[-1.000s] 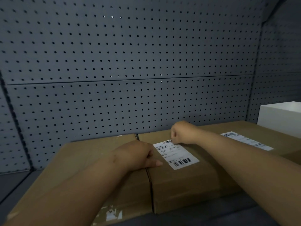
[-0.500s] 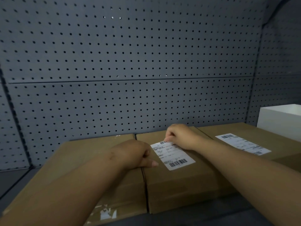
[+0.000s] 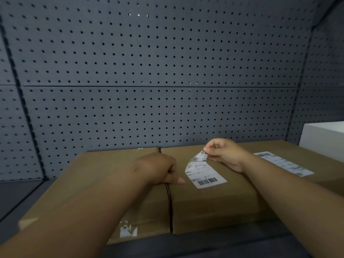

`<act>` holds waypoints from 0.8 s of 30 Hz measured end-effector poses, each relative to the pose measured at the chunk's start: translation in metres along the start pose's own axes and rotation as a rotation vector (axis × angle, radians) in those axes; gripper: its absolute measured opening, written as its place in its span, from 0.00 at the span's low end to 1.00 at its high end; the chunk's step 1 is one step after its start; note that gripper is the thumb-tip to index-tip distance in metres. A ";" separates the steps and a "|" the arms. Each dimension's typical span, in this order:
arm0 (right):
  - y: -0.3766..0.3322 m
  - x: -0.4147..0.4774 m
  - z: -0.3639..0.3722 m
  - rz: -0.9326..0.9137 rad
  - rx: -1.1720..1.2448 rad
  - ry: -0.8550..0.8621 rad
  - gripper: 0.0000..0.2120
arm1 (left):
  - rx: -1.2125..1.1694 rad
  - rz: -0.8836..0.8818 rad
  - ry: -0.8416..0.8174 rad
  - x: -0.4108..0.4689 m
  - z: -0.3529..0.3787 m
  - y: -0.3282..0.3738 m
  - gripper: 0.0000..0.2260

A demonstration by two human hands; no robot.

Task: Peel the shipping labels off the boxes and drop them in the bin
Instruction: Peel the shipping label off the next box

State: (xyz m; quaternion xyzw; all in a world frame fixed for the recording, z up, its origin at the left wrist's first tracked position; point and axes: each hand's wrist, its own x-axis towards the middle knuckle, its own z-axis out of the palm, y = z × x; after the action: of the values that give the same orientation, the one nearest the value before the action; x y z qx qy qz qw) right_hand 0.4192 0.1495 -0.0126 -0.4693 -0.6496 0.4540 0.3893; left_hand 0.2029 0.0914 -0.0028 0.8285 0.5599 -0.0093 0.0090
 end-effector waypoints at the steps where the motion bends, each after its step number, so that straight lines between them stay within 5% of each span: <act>1: 0.001 0.000 0.000 0.017 0.016 0.002 0.06 | -0.004 -0.001 0.000 -0.001 0.000 0.000 0.21; 5: -0.003 0.000 0.006 0.026 -0.116 0.125 0.07 | -0.026 -0.004 0.012 -0.003 0.001 0.000 0.21; 8: -0.009 0.000 0.011 -0.063 -0.518 0.328 0.22 | 0.000 0.006 0.006 -0.003 0.000 0.002 0.21; 13: -0.030 -0.011 0.037 -0.253 -0.939 -0.055 0.27 | 0.001 0.007 -0.008 -0.004 -0.002 0.002 0.21; 16: -0.042 -0.013 0.050 -0.237 -0.913 -0.199 0.24 | 0.022 0.012 -0.003 -0.005 -0.002 0.004 0.22; 21: -0.046 -0.007 0.049 -0.366 -1.236 -0.068 0.09 | 0.023 0.012 -0.001 -0.004 -0.001 0.004 0.22; 24: -0.045 -0.008 0.050 -0.420 -1.287 -0.003 0.09 | 0.021 0.007 0.008 -0.003 0.000 0.003 0.22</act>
State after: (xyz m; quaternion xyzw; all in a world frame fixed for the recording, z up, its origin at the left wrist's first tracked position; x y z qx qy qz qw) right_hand 0.3627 0.1240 0.0156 -0.4710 -0.8684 -0.1079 0.1115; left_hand 0.2046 0.0880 -0.0024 0.8305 0.5569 -0.0119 -0.0020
